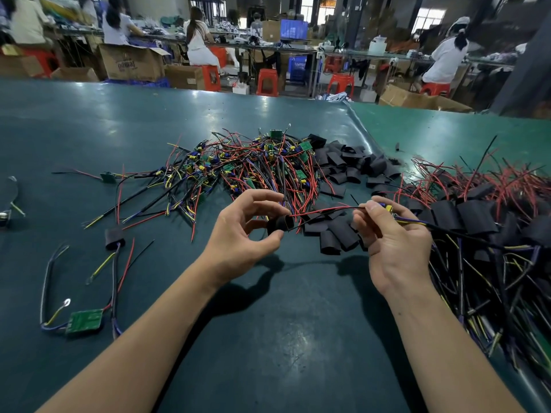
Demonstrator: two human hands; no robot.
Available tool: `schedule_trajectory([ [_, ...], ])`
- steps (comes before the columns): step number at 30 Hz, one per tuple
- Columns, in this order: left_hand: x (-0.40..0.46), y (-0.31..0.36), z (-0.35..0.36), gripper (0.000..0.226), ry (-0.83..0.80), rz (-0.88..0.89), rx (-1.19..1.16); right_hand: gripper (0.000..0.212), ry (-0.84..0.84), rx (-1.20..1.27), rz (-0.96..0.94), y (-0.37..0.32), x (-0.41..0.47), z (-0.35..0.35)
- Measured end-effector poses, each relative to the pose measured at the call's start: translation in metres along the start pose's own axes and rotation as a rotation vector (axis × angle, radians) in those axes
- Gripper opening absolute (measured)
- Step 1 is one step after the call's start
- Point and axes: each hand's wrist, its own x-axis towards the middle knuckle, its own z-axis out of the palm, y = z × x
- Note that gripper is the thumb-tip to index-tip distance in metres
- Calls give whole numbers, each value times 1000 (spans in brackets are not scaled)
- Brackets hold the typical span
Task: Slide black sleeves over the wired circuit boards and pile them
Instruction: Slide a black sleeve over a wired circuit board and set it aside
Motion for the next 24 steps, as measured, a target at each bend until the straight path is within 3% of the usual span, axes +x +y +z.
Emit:
schedule_trajectory([
  [24,-4,6,2,49,-127,42,1,13,117,12,169,1,3,-2],
])
